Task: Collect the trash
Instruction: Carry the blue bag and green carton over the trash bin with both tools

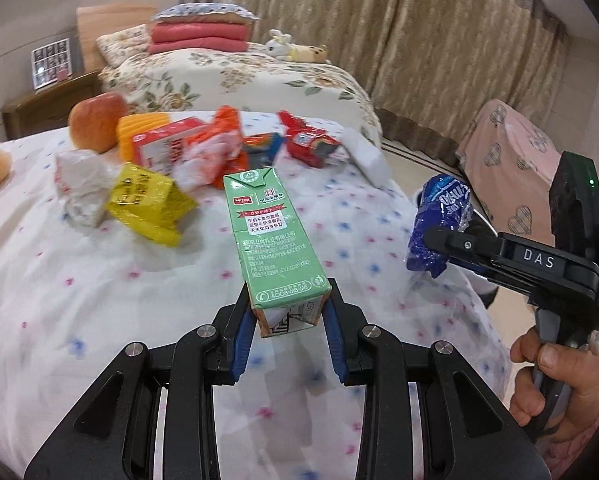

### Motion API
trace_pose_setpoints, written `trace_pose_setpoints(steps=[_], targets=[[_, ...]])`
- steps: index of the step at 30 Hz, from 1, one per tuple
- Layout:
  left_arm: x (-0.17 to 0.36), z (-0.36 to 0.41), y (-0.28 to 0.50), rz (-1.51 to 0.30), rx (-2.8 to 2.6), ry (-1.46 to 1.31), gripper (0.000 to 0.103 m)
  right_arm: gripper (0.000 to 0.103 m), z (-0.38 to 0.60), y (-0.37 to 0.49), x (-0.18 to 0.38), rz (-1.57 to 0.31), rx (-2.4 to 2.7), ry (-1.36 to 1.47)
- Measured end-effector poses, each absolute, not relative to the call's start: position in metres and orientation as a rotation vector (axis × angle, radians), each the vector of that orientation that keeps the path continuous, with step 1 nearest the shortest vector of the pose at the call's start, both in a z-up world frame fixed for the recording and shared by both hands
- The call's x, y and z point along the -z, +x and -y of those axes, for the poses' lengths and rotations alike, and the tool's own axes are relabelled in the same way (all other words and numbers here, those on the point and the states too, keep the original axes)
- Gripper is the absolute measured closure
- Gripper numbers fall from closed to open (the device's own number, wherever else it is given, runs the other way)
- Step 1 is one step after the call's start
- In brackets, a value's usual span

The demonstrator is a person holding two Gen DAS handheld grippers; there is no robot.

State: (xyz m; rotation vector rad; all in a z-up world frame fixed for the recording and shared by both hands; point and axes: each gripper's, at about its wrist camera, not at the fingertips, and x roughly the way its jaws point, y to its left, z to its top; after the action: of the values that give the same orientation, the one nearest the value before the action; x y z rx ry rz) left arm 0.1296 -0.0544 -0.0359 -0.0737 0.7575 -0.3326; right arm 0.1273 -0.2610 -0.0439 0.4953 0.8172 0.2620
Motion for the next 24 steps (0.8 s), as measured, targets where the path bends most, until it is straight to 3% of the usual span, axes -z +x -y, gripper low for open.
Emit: trace_pose_setpoints(steps=[24], targets=[[0.027,0.163,0.136,-0.746,0.498,0.074,0.073,0.064,0.348,0.096,0.037,-0.775,-0.105,0.443]])
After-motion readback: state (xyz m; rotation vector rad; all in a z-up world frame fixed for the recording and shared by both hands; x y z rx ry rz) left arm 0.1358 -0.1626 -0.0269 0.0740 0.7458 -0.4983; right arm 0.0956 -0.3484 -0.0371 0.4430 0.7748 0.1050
